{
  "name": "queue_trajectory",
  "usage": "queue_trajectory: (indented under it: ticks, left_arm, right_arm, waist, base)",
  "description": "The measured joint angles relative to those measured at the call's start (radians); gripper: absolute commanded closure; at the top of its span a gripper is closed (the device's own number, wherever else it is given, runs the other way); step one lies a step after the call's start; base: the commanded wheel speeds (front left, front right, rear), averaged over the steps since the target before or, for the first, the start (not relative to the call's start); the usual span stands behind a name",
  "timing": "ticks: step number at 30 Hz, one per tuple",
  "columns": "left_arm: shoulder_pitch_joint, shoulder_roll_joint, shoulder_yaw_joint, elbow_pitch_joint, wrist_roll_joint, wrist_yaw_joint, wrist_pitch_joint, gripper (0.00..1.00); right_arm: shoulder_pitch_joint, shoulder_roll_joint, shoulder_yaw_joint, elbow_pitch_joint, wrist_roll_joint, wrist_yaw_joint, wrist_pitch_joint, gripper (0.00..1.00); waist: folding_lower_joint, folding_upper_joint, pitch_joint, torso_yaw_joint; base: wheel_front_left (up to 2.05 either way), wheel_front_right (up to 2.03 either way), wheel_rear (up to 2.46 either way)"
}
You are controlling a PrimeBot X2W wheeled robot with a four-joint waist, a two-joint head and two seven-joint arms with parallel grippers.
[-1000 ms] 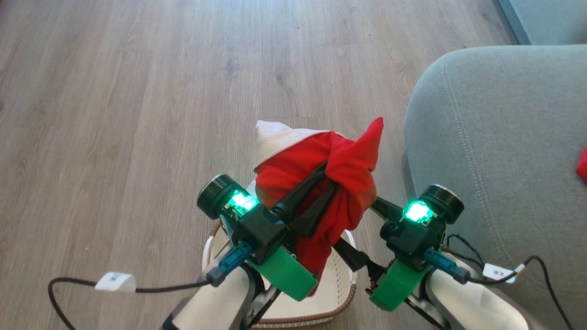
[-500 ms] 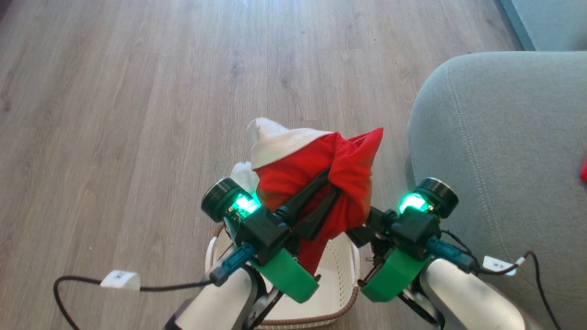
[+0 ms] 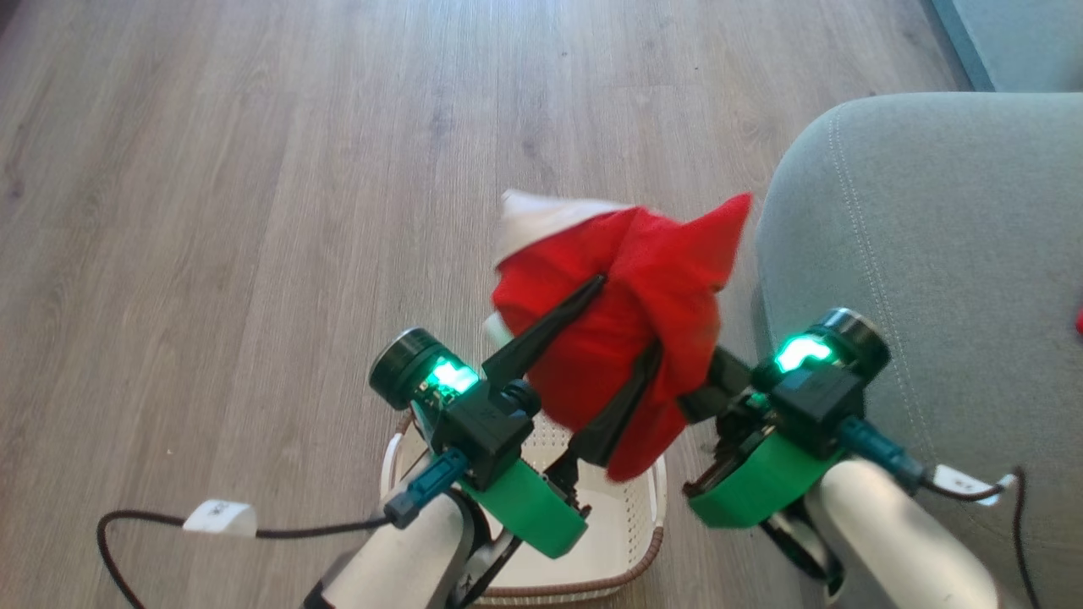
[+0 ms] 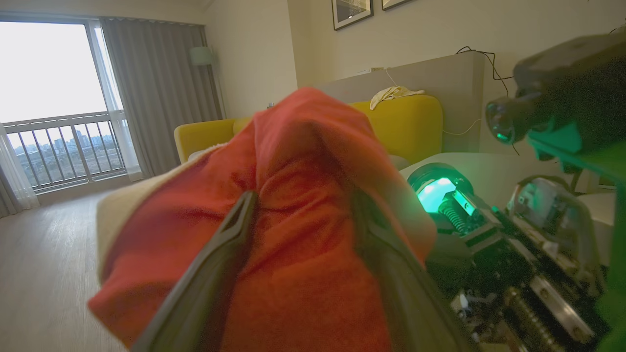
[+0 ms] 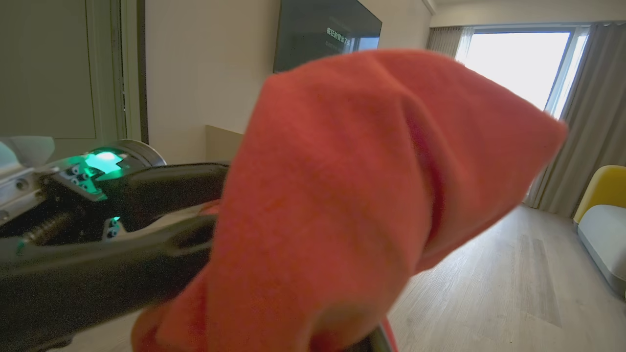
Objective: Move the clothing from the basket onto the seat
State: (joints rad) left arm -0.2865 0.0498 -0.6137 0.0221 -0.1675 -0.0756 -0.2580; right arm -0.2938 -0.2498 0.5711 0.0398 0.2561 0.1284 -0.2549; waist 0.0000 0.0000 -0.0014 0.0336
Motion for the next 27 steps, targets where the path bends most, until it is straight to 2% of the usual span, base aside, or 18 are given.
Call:
queue_trajectory:
  ticks: [16,20,27]
  left_arm:
    - [0.017,0.0,0.033,0.049,0.043,-0.001,0.0,0.0]
    - [0.049,0.001,0.033,0.063,0.044,-0.002,0.0,0.0]
    - [0.071,0.001,0.024,0.122,0.044,-0.02,0.0,0.0]
  right_arm:
    - [0.043,0.004,-0.234,-0.026,-0.057,0.0,0.0,1.0]
    - [0.07,-0.003,-0.323,-0.028,-0.064,0.0,0.0,1.0]
    - [0.131,-0.003,-0.439,-0.03,-0.075,0.0,0.0,1.0]
  waist:
    - [0.0,0.0,-0.005,-0.003]
    - [0.0,0.0,-0.005,-0.003]
    - [0.0,0.0,-0.004,-0.012]
  base:
    - [0.0,0.0,0.0]
    - [0.0,0.0,0.0]
    - [0.0,0.0,0.0]
